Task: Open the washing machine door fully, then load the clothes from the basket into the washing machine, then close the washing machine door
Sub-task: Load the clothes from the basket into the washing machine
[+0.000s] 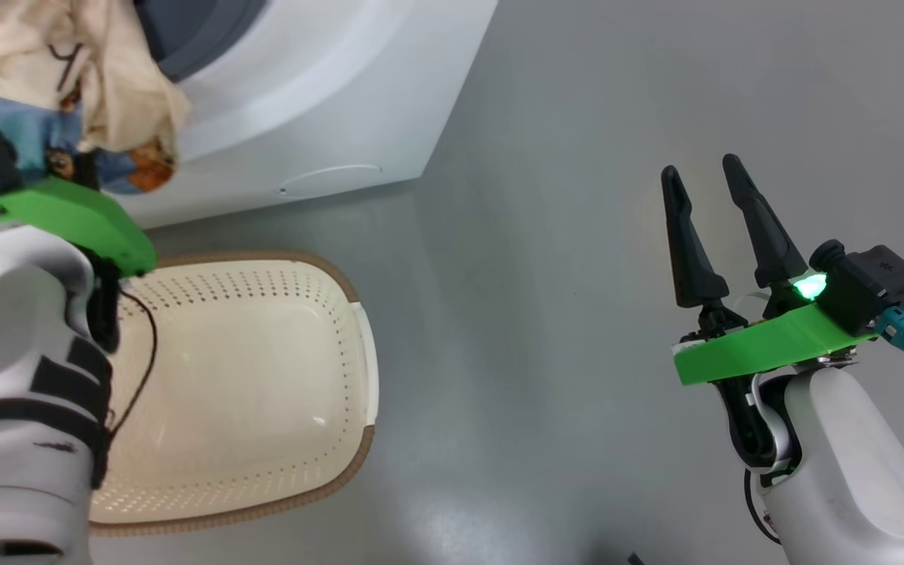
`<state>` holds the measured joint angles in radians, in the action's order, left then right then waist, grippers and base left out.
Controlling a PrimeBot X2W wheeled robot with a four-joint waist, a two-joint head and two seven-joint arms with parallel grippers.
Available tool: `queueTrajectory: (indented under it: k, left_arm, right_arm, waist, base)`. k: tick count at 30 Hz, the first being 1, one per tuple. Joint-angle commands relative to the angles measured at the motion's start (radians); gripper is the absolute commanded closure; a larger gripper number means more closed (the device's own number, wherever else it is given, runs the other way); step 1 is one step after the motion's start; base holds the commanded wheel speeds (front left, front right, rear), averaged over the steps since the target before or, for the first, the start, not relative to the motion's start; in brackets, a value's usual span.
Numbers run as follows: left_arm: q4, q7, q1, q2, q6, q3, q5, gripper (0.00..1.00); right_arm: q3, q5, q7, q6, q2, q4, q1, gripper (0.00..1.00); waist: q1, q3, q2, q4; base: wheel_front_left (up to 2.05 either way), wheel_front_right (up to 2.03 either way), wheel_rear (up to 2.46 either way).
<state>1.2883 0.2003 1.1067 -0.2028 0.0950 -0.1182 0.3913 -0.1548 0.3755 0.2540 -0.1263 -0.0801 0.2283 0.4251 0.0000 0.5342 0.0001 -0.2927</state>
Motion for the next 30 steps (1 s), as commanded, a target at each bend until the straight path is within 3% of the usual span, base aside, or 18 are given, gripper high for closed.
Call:
queueTrajectory:
  k: [1, 16, 30]
  left_arm:
    - [-0.013, 0.018, -0.029, -0.03, 0.006, 0.002, -0.008, 1.0]
    - [-0.123, 0.042, 0.063, -0.042, 0.024, -0.075, -0.056, 1.0]
    - [-0.091, -0.116, 0.399, -0.152, -0.032, -0.105, -0.092, 1.0]
  right_arm:
    - [-0.013, -0.007, 0.008, -0.004, -0.006, -0.017, -0.013, 0.0]
    - [-0.017, 0.004, 0.008, -0.004, -0.014, -0.022, -0.029, 0.0]
    - [-0.019, -0.011, 0.008, -0.004, -0.002, -0.077, -0.014, 0.0]
  waist:
    - [0.0, -0.02, -0.0001, 0.015]
    - [0.0, -0.026, -0.0001, 0.021]
    - [0.0, 0.195, -0.0001, -0.096]
  base:
    - [0.0, 0.0, 0.0]
    - [0.0, 0.0, 0.0]
    - [0.0, 0.0, 0.0]
